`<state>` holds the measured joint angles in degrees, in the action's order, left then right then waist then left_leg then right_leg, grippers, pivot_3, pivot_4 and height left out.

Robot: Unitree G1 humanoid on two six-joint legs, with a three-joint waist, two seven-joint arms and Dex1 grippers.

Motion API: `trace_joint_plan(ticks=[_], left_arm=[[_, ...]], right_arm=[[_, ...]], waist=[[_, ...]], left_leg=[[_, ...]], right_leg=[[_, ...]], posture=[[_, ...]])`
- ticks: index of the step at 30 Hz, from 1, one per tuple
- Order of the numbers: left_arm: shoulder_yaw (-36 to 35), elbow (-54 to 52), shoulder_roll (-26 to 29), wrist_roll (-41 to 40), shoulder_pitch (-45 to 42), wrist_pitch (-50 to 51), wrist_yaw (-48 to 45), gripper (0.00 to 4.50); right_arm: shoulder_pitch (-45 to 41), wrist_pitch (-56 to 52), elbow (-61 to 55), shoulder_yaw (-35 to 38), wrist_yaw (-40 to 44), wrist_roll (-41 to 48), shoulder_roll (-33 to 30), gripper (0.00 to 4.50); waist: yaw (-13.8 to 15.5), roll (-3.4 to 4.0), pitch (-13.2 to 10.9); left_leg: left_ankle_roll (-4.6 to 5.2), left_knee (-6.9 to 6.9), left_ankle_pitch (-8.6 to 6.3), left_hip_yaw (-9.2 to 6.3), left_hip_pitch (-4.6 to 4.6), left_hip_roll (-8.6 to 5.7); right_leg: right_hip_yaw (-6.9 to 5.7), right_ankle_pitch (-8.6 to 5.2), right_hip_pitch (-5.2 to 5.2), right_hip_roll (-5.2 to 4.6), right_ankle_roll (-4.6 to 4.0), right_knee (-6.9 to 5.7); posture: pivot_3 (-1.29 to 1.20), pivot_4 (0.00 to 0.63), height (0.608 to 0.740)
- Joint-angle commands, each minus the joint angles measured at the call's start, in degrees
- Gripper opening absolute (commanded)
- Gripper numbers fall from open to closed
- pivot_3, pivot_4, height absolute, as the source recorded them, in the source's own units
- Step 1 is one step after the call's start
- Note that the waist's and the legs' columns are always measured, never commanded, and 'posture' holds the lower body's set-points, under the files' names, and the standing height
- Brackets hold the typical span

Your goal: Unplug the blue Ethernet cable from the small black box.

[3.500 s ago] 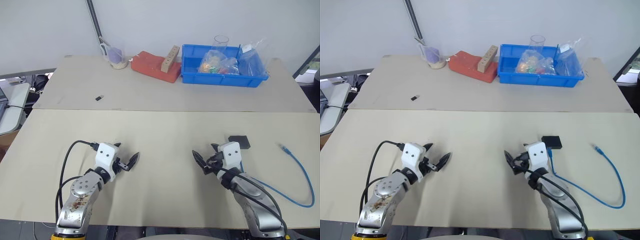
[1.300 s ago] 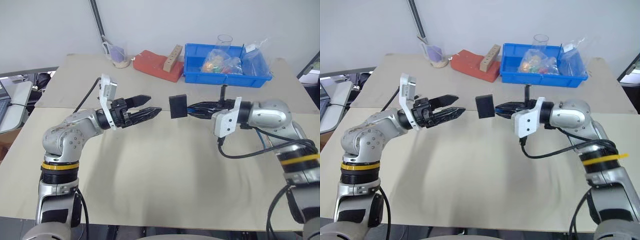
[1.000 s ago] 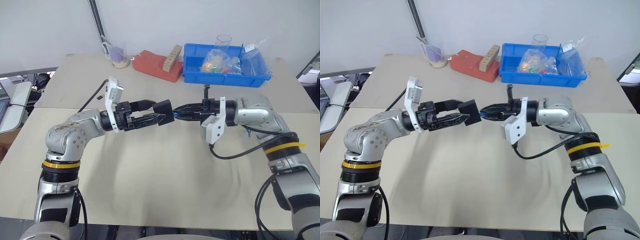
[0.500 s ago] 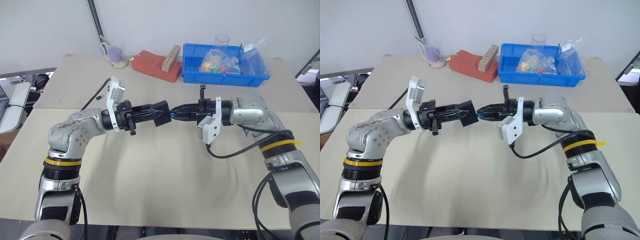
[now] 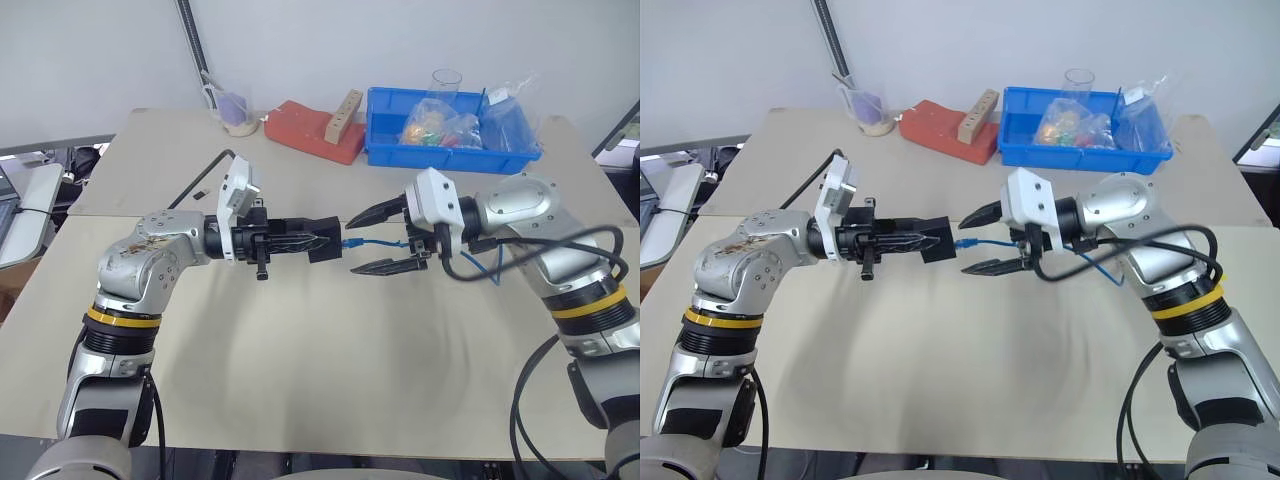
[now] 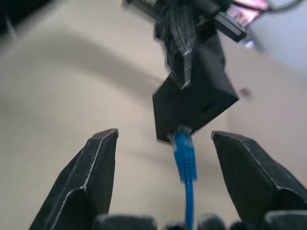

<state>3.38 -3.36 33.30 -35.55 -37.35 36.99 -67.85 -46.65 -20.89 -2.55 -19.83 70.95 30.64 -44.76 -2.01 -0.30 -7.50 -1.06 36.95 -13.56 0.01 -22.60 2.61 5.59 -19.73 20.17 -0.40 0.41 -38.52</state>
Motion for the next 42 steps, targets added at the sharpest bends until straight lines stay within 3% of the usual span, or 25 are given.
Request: trace_joint_plan(ticks=[1,5,42], left_arm=[[-0.14,-0.10,0.85,0.73,-1.72,-2.59,-2.33,0.54],[0.18,0.25,1.19,1.63,-1.96,-3.52,-3.78,0.54],[-0.19,-1.29,0.31,0.88,-2.60,-3.32,-5.62,0.54]], right_arm=[[-1.83,-10.16,-2.97,3.02,0.13,3.34,0.00,2.76],[-2.60,-14.68,-3.96,4.07,-0.57,3.17,1.25,1.40],[-3.36,-13.61,3.38,3.91,4.61,-7.00,6.03,1.40]], waist=[[0.04,0.00,0.00],[-0.05,0.00,0.00],[0.36,0.00,0.00]], left_leg=[[0.01,0.00,0.00,0.00,-0.01,-0.03],[0.04,0.00,-0.02,0.01,-0.10,-0.06],[0.07,0.00,-0.01,-0.01,-0.17,-0.07]], right_leg=[[0.01,0.00,0.02,-0.01,0.00,0.08],[0.00,0.00,0.09,0.00,0.00,0.24],[-0.05,0.00,0.15,0.00,0.00,0.26]], posture=[[0.00,0.150,0.740],[0.00,0.150,0.740],[0.00,0.150,0.740]])
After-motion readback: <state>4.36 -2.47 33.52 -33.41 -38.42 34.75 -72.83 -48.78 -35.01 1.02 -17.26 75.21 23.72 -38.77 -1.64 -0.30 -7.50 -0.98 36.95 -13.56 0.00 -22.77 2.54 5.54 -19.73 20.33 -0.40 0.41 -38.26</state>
